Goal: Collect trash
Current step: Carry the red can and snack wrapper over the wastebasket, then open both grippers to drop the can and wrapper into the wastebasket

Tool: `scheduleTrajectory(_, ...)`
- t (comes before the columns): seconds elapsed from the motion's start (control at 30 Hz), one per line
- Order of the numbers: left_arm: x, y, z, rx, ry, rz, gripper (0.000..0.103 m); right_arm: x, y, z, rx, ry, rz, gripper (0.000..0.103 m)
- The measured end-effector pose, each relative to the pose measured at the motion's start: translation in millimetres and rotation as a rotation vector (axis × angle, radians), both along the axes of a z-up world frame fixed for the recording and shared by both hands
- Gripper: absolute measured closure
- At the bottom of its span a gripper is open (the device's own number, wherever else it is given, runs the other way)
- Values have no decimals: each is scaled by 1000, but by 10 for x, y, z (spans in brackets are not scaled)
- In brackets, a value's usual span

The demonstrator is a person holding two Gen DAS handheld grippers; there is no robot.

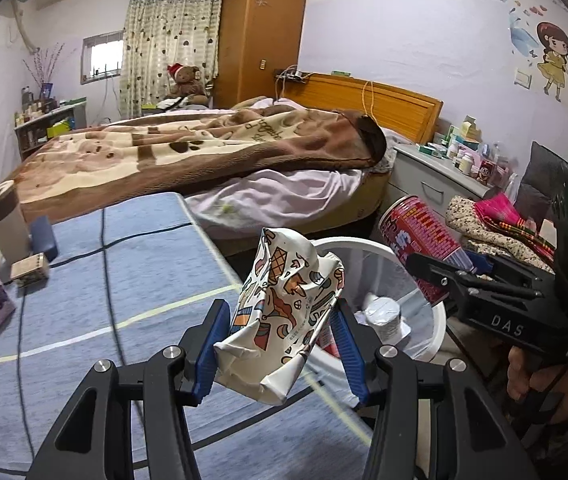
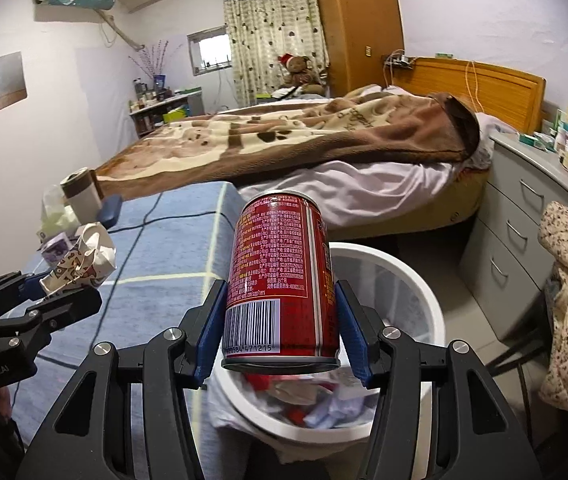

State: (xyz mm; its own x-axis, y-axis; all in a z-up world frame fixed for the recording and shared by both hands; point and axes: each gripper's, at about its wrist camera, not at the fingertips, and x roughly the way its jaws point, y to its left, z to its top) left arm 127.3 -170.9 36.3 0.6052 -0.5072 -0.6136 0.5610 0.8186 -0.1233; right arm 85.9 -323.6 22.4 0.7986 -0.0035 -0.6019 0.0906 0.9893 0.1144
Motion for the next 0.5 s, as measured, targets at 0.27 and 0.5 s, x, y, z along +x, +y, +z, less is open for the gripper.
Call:
scheduleTrajectory(0.27,59,-360,-62,21,10,-44,51,15,-163,-46,-21,29,-40,49)
scheduleTrajectory(0.5,145,-602,-157,37,35,-86,51,37,-296,-128,-30,67,-82,49)
